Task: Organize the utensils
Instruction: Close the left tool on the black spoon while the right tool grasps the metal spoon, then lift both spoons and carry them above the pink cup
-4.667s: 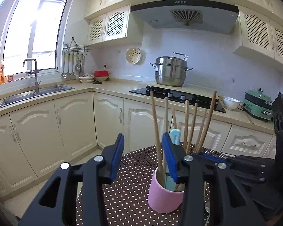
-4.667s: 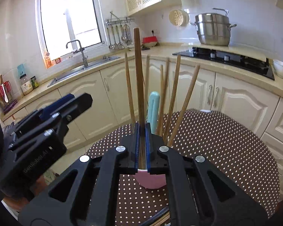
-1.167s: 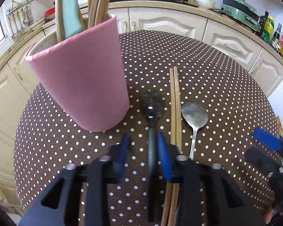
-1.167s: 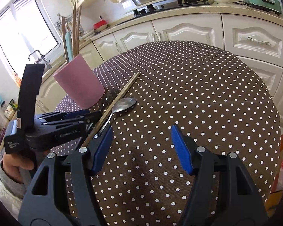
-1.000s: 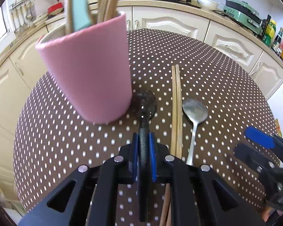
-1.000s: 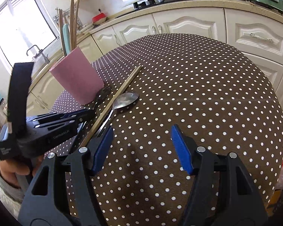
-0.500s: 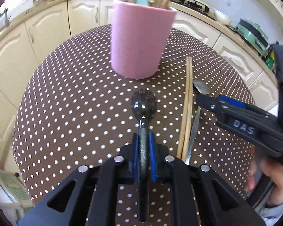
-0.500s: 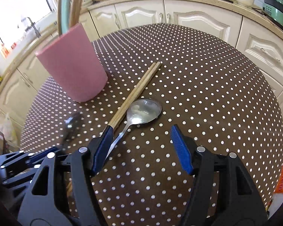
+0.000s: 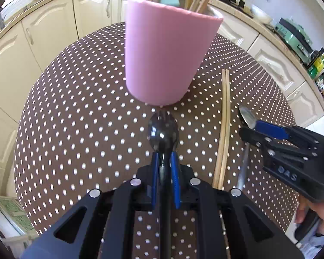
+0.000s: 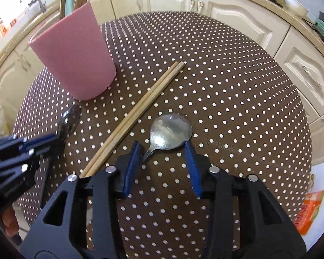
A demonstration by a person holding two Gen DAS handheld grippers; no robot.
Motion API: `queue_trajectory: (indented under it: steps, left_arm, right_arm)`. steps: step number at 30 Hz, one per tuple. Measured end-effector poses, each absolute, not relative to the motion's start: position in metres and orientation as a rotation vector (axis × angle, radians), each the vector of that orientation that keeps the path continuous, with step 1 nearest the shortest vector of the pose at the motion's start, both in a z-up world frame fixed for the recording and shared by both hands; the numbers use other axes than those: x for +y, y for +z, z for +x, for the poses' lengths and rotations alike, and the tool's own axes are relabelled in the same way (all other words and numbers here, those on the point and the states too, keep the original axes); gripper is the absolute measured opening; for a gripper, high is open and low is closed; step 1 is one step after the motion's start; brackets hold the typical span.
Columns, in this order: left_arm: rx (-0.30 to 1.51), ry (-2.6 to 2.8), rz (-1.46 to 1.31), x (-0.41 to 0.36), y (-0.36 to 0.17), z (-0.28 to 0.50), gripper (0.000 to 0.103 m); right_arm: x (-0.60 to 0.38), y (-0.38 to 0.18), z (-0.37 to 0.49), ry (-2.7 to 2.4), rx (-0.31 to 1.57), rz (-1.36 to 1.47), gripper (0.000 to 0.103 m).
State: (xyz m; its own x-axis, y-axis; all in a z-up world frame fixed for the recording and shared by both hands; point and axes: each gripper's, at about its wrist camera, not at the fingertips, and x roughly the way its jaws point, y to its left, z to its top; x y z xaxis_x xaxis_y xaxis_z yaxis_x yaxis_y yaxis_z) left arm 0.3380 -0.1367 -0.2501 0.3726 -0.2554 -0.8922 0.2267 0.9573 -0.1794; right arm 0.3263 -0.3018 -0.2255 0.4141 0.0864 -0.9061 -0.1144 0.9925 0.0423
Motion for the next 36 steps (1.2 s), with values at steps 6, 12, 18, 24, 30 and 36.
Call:
queue_trajectory:
  steps: [6, 12, 18, 24, 30, 36]
  left_arm:
    - [1.178, -0.329, 0.019, -0.148, -0.248, 0.35, 0.012]
    - [1.15, -0.339, 0.001, -0.137, -0.249, 0.344, 0.011]
    - [1.073, -0.37, -0.062, -0.116, -0.239, 0.325, 0.011]
    - [0.96, -0.396, -0.082, -0.105, -0.218, 0.296, 0.011]
    - [0.814, -0.434, -0.107, -0.097, -0.182, 0.271, 0.011]
    - [0.633, -0.43, -0.138, -0.091, -0.146, 0.258, 0.011]
  right_arm:
    - [-0.308, -0.223, 0.334, 0.156, 1.182, -0.044, 0.013]
    - [-0.326, -0.221, 0.326, 0.179, 1.163, 0.01, 0.007]
    - [-0.345, -0.214, 0.301, 0.207, 1.079, 0.065, 0.004]
    - [-0.365, -0.194, 0.276, 0.232, 0.975, 0.117, 0.003]
    - [-0.37, -0.164, 0.253, 0.262, 0.875, 0.138, 0.003]
    - [-0.364, -0.129, 0.238, 0.289, 0.772, 0.127, 0.002]
